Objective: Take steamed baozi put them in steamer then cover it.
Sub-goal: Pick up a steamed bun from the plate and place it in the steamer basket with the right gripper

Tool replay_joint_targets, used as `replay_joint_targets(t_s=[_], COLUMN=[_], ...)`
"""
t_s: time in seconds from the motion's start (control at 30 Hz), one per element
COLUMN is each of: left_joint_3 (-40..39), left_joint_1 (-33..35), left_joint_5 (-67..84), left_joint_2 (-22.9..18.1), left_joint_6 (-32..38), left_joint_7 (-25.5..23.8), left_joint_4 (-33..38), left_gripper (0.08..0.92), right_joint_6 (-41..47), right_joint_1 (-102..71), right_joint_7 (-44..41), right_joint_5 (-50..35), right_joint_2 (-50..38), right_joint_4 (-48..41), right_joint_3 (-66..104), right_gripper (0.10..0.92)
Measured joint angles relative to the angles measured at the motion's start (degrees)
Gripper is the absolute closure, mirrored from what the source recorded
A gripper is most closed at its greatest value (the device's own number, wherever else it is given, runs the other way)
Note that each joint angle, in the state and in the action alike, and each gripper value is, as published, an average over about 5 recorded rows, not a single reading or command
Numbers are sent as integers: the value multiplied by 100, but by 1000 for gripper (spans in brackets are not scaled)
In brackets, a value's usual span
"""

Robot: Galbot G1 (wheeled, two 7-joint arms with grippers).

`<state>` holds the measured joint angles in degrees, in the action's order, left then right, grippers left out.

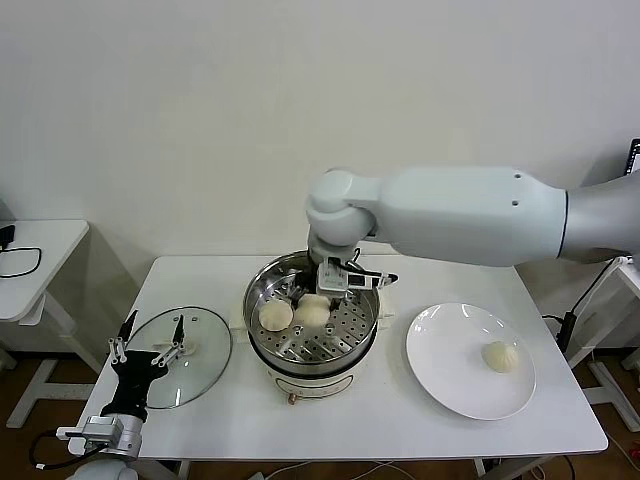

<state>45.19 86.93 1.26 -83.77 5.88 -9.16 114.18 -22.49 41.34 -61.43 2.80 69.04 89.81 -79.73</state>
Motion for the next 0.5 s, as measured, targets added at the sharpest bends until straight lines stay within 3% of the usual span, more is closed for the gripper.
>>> replay_joint_targets(t_s=[0.5], left_joint_3=[82], left_joint_1=[-28], left_joint_5=[5], left_joint_2=[10], left_joint_6=[17], left_joint_7=[-24], left_joint_4=[-125], left_gripper=[177], right_joint_6=[-126], right_joint_1=[-350], right_joint_7=[-38], right_joint_5=[119], right_joint_2=[351], right_joint_4=[-182], right_joint_3=[-84], right_gripper=[320])
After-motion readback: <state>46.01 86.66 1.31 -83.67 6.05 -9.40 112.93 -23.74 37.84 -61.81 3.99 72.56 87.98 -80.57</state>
